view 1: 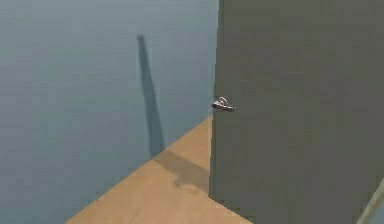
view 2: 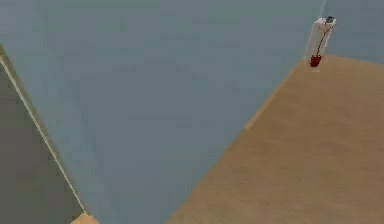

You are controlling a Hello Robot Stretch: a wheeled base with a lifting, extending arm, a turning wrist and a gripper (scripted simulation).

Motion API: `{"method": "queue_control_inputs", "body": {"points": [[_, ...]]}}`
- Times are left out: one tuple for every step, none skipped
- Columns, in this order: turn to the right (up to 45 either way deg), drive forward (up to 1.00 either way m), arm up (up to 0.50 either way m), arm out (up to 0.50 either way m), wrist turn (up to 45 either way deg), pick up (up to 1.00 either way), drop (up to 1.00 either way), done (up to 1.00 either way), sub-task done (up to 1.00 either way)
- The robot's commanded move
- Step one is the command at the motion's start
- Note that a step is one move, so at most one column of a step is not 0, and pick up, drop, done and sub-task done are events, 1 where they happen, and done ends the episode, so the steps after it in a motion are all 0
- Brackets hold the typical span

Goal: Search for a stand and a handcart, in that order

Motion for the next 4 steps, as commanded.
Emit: {"method": "queue_control_inputs", "body": {"points": [[6.0, 0.0, 0.0, 0.0, 0.0, 0.0, 0.0, 0.0, 0.0], [0.0, 0.45, 0.0, 0.0, 0.0, 0.0, 0.0, 0.0, 0.0], [-21.0, 0.0, 0.0, 0.0, 0.0, 0.0, 0.0, 0.0, 0.0], [0.0, 0.55, 0.0, 0.0, 0.0, 0.0, 0.0, 0.0, 0.0]]}}
